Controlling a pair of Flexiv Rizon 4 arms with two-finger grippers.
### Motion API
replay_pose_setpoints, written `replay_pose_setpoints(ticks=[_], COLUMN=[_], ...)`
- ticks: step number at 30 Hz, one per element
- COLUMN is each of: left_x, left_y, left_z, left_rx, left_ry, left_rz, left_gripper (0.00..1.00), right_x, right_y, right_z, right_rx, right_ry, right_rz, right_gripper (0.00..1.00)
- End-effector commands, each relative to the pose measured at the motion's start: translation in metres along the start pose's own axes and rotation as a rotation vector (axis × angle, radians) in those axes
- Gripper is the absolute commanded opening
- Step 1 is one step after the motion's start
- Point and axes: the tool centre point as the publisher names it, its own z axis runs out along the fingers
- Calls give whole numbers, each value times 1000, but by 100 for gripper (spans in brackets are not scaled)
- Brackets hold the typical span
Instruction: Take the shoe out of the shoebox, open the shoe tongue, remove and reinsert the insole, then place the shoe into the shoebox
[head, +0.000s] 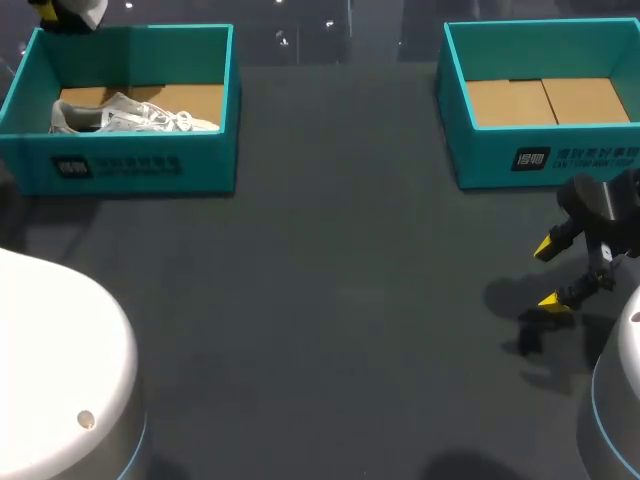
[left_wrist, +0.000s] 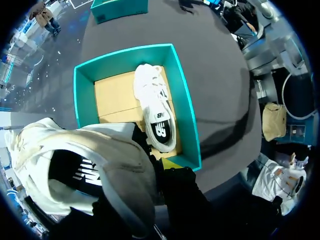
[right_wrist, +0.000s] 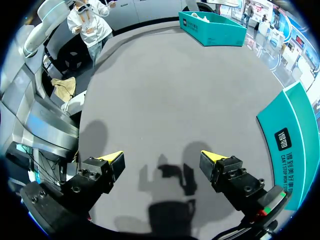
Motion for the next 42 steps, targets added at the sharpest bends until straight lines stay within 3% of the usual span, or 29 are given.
replay_pose_setpoints(ticks=[1, 5, 9, 12, 26, 28, 34, 38, 42], left_x=[-10, -13, -18, -18, -18, -20, -21, -19, -19], left_y=[13, 26, 42, 63, 63, 63, 73, 83, 83], left_z=[5, 9, 10, 12, 12, 11, 18, 27, 27], left_rx=[-2, -39, -21, -61, -61, -109, -144, -219, -219], left_ry=[-10, -57, -74, -2, -2, -48, -95, -136, -136], left_rz=[70, 250, 417, 646, 646, 736, 970, 1329, 1329], left_gripper=[0, 0, 0, 0, 0, 0, 0, 0, 0], right_x=[1, 1, 1, 1, 1, 1, 1, 1, 1], right_y=[0, 0, 0, 0, 0, 0, 0, 0, 0], right_z=[0, 0, 0, 0, 0, 0, 0, 0, 0], right_rx=[2, 2, 2, 2, 2, 2, 2, 2, 2], right_ry=[-2, -2, -2, -2, -2, -2, -2, -2, -2], right_rz=[1, 1, 1, 1, 1, 1, 1, 1, 1], right_gripper=[100, 100, 100, 100, 100, 100, 100, 100, 100])
